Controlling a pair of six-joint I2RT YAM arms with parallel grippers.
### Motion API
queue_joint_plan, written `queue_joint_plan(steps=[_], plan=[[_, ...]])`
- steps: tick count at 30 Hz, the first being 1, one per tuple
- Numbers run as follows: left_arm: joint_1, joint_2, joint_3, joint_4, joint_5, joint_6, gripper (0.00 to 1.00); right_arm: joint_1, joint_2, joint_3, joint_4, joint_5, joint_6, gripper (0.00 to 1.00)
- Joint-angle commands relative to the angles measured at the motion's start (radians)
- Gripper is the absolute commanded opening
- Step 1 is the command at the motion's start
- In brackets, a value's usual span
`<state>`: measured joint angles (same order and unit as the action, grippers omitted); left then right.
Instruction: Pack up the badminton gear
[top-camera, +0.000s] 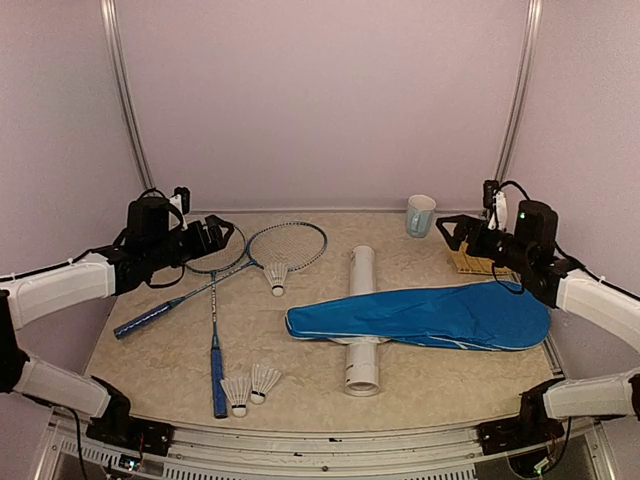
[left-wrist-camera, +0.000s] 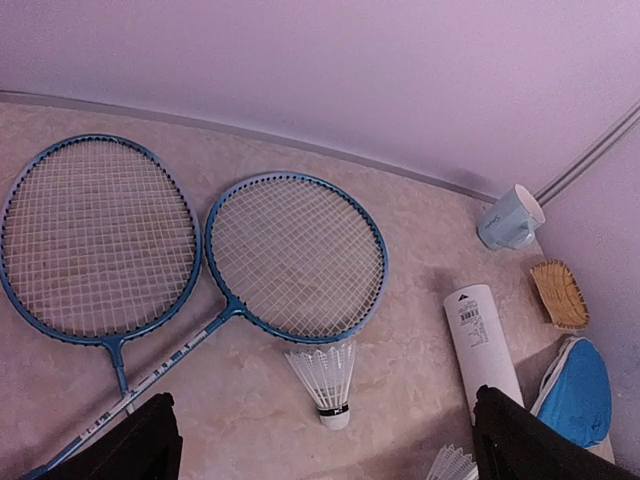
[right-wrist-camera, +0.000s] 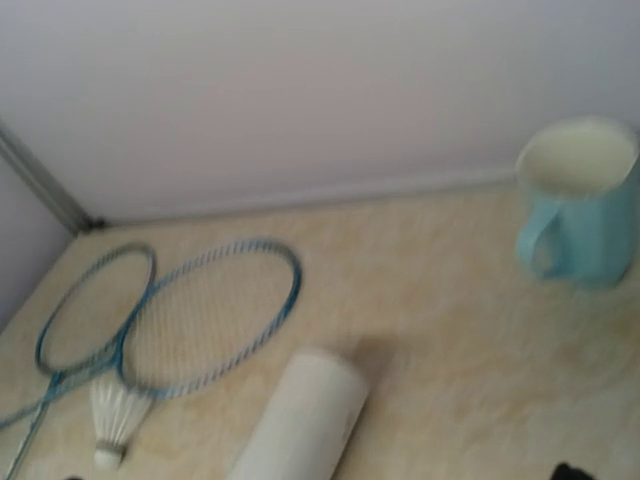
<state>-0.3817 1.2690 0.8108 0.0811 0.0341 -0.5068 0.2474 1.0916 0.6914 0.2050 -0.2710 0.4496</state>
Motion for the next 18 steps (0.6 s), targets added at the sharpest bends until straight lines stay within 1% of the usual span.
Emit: queue_joint_plan(steps=[1,5,10,14,18], plan=[[-0.090,0.005,-0.045,0.038,-0.129,0.013,0.99,0.074,0.036,0.037,-0.147,0.082,0.030,1.00],[-0.156,0.002,-0.076,0.048,-0.199,0.020,0.99,0.146,0.127,0.130,-0.278,0.103,0.062,1.00],[-0.203,-0.008,-0.116,0.084,-0.260,0.015,0.99,0.249,0.288,0.287,-0.431,0.158,0.107,1.00],[-0.224,-0.009,-0.139,0.107,-0.312,0.012,0.99,0.321,0.435,0.425,-0.513,0.177,0.149,1.00],[-0.238,-0.006,-0.153,0.113,-0.358,-0.004,0.99,0.367,0.585,0.550,-0.571,0.204,0.224,1.00]])
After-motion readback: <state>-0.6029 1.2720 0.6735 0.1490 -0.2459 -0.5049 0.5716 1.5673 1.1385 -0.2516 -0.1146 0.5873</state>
